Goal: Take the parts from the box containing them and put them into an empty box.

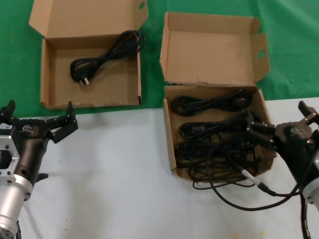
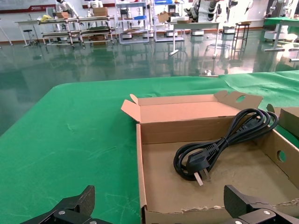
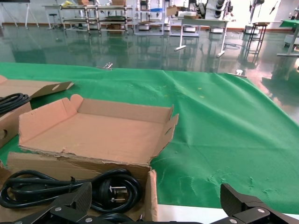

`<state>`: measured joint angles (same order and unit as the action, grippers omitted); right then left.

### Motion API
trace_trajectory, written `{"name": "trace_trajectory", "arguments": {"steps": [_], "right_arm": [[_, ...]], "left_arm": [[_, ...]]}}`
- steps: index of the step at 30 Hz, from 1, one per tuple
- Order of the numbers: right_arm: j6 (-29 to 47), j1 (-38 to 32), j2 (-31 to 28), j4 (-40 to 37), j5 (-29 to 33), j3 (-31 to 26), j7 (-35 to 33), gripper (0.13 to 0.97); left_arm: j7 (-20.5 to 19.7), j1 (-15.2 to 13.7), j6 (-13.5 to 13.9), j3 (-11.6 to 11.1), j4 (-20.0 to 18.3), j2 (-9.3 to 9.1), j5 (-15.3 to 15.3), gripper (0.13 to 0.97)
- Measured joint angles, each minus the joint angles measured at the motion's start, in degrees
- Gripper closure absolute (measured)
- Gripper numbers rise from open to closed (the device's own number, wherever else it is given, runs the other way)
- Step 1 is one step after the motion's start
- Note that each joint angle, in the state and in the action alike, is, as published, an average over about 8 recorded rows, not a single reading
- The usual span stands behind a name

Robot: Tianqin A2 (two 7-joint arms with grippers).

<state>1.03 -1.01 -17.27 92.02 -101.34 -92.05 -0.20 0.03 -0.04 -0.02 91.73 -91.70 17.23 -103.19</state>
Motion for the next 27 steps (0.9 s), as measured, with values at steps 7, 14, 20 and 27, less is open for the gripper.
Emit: {"name": "trace_trajectory", "arguments": {"steps": [7,14,20,27], "right_arm": [[0.0,0.0,0.0,0.0,0.0,0.0,0.0,0.129],[0.0,0.0,0.0,0.0,0.0,0.0,0.0,0.129],[0.0,0.0,0.0,0.0,0.0,0.0,0.0,0.129],[0.0,0.0,0.0,0.0,0.0,0.0,0.0,0.129]], "left_arm": [[0.0,0.0,0.0,0.0,0.0,0.0,0.0,0.132],[0.0,0.0,0.0,0.0,0.0,0.0,0.0,0.132],[0.0,0.0,0.0,0.0,0.0,0.0,0.0,0.132],[0.0,0.0,0.0,0.0,0.0,0.0,0.0,0.132]]}}
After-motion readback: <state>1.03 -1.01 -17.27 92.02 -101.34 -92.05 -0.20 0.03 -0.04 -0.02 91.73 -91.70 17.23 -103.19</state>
